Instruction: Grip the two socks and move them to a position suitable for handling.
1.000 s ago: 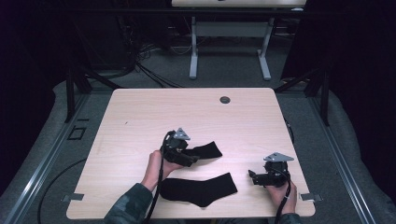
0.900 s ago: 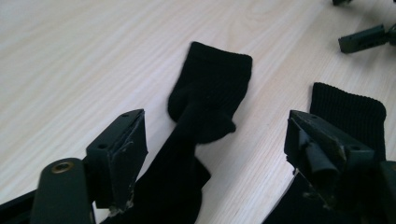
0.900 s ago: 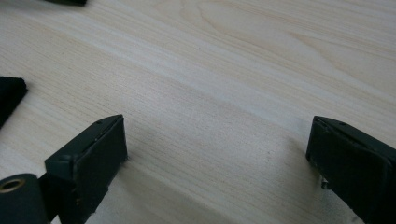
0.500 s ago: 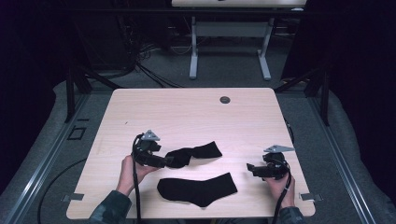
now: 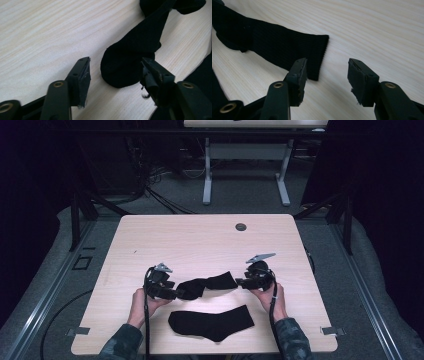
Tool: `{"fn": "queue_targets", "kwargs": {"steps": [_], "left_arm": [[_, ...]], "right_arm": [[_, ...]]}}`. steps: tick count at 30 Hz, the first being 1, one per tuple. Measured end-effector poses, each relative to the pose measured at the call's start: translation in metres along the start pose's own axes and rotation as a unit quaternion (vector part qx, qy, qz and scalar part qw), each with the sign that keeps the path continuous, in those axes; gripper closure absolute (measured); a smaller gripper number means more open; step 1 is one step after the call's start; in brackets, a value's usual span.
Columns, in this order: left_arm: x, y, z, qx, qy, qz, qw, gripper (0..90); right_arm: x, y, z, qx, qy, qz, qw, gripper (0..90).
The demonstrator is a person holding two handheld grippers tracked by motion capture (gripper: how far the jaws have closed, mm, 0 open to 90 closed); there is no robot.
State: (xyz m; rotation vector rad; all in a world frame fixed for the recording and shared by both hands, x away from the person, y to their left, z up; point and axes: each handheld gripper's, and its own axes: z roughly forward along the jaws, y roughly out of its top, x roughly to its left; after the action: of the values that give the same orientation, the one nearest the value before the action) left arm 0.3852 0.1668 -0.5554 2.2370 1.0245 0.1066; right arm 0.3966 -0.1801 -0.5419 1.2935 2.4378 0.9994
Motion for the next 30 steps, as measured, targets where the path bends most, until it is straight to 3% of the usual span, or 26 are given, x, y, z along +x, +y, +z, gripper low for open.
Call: {"fn": "queue_targets", "kwargs": {"steps": [1, 3, 5, 7, 8, 10, 12, 14, 16, 19, 22, 23, 24, 27, 29, 30], "left_arm": [[0.0, 0.0, 0.001, 0.003, 0.0, 0.002, 1.0, 45.2], [-0.001, 0.0, 0.004, 0.007, 0.001, 0.005, 1.0, 46.9], [-0.002, 0.0, 0.008, 0.009, 0.003, 0.01, 0.9999, 52.3], [-0.003, -0.001, 0.01, 0.01, 0.009, 0.014, 0.9998, 54.1], [-0.004, -0.001, 0.011, 0.012, 0.012, 0.019, 0.9997, 60.4], [-0.007, -0.002, 0.013, 0.021, 0.022, 0.027, 0.9992, 63.1], [-0.01, -0.001, 0.012, 0.028, 0.031, 0.044, 0.9982, 78.4], [-0.012, 0.0, 0.012, 0.03, 0.034, 0.051, 0.9977, 87.0], [-0.013, 0.0, 0.011, 0.024, 0.037, 0.054, 0.9976, 88.2], [-0.013, 0.003, -0.001, -0.007, 0.062, 0.058, 0.9964, 88.7], [-0.012, 0.008, -0.012, -0.025, 0.073, 0.063, 0.995, 88.7], [-0.012, 0.009, -0.016, -0.033, 0.082, 0.067, 0.9938, 88.8], [-0.013, 0.012, -0.024, -0.048, 0.1, 0.078, 0.9907, 88.8], [-0.017, 0.016, -0.039, -0.071, 0.125, 0.098, 0.9848, 88.7], [-0.018, 0.015, -0.042, -0.066, 0.122, 0.102, 0.9851, 87.6], [-0.018, 0.01, -0.037, -0.049, 0.117, 0.102, 0.9867, 85.7]], "right_arm": [[0.004, 0.004, 0.01, 0.018, -0.001, -0.012, 0.9998, 55.3], [0.005, 0.004, 0.014, 0.021, -0.002, -0.013, 0.9997, 57.3], [0.008, 0.005, 0.029, 0.043, -0.006, -0.011, 0.999, 63.1], [0.008, 0.005, 0.031, 0.049, -0.004, -0.014, 0.9987, 65.7], [0.01, 0.003, 0.035, 0.043, 0.003, -0.008, 0.999, 73.0], [0.01, 0.003, 0.035, 0.042, 0.0, -0.01, 0.9991, 74.8], [0.012, 0.002, 0.034, 0.043, 0.0, -0.013, 0.999, 81.2], [0.012, 0.0, 0.032, 0.041, 0.001, -0.012, 0.9991, 85.3], [0.011, -0.001, 0.03, 0.044, 0.005, -0.013, 0.9989, 86.3], [0.012, -0.003, 0.022, 0.026, 0.004, -0.016, 0.9995, 86.9], [0.014, -0.001, 0.013, 0.007, 0.002, -0.02, 0.9998, 86.9], [0.015, 0.001, 0.007, -0.004, 0.003, -0.021, 0.9998, 87.0], [0.016, 0.002, 0.003, -0.01, 0.003, -0.019, 0.9998, 87.0], [0.021, 0.009, -0.016, -0.037, 0.008, -0.016, 0.9991, 86.9], [0.023, 0.008, -0.029, -0.04, 0.009, -0.017, 0.999, 86.7], [0.023, 0.006, -0.03, -0.039, 0.011, -0.014, 0.9991, 86.5]]}}
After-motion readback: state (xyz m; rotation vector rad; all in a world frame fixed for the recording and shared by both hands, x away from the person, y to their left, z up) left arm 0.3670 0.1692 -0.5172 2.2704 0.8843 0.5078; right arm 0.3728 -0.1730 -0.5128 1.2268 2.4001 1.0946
